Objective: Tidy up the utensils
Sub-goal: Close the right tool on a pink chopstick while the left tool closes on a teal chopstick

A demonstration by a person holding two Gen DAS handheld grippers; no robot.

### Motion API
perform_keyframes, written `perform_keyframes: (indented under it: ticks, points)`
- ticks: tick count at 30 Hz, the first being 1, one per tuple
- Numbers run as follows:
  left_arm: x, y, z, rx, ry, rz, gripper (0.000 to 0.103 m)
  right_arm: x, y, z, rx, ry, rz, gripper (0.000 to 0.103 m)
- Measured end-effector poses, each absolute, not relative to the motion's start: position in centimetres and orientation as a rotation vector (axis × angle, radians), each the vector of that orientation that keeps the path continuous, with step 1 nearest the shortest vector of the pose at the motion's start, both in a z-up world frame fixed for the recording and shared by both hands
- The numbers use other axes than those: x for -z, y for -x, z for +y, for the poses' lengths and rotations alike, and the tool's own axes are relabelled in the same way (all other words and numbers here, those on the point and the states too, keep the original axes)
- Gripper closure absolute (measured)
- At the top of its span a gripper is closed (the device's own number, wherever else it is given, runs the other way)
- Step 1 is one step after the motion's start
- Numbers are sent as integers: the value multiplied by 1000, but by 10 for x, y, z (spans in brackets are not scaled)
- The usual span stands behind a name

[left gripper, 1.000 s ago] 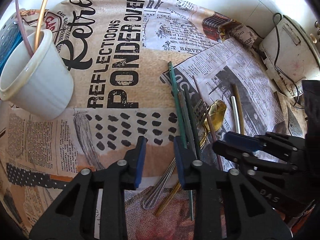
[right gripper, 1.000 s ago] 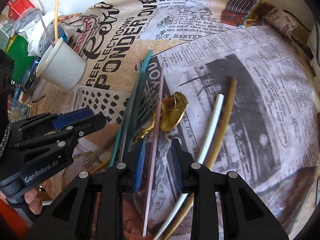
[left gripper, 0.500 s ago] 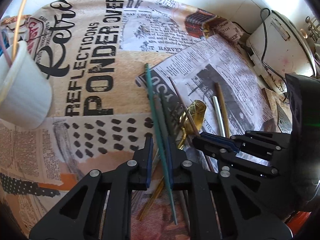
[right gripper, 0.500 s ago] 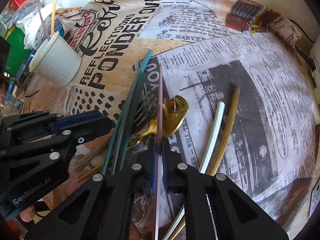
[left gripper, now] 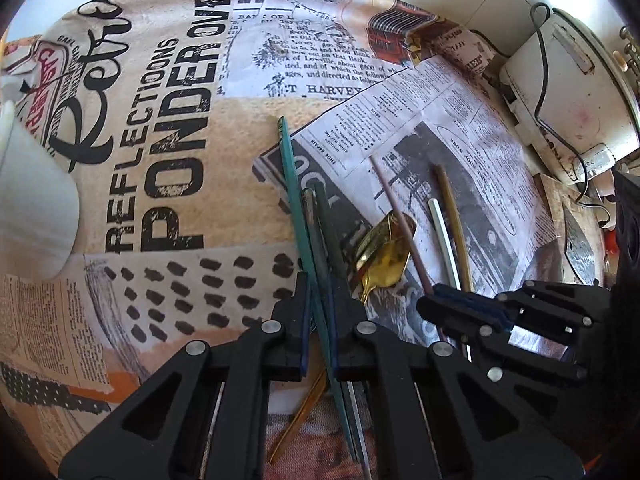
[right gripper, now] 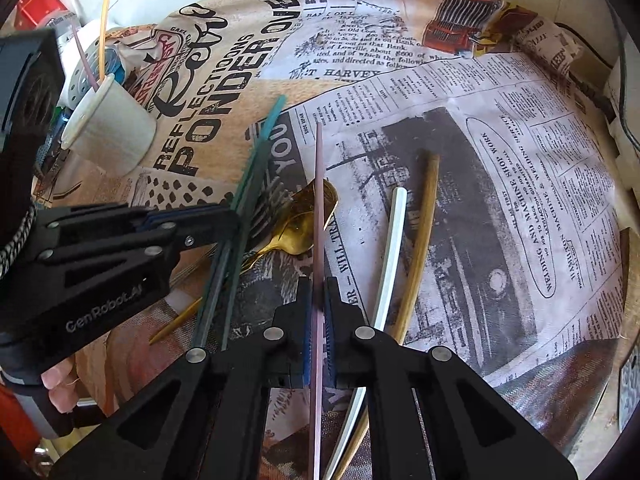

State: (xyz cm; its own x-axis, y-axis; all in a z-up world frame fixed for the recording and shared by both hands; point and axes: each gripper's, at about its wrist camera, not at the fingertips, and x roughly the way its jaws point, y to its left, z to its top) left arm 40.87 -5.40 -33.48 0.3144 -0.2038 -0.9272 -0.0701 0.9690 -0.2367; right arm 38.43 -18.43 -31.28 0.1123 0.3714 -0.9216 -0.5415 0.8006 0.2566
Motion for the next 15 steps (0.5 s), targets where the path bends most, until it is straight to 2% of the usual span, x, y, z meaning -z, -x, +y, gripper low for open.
perform_keyframes:
  ticks: [7, 15]
  points:
    - [339, -421, -60, 104, 221, 1291, 92, 317, -387, -174, -687, 166, 1309, 97]
    - [342, -430, -57, 115, 224, 1302, 92, 323, -389, -165, -696, 173, 1307, 97]
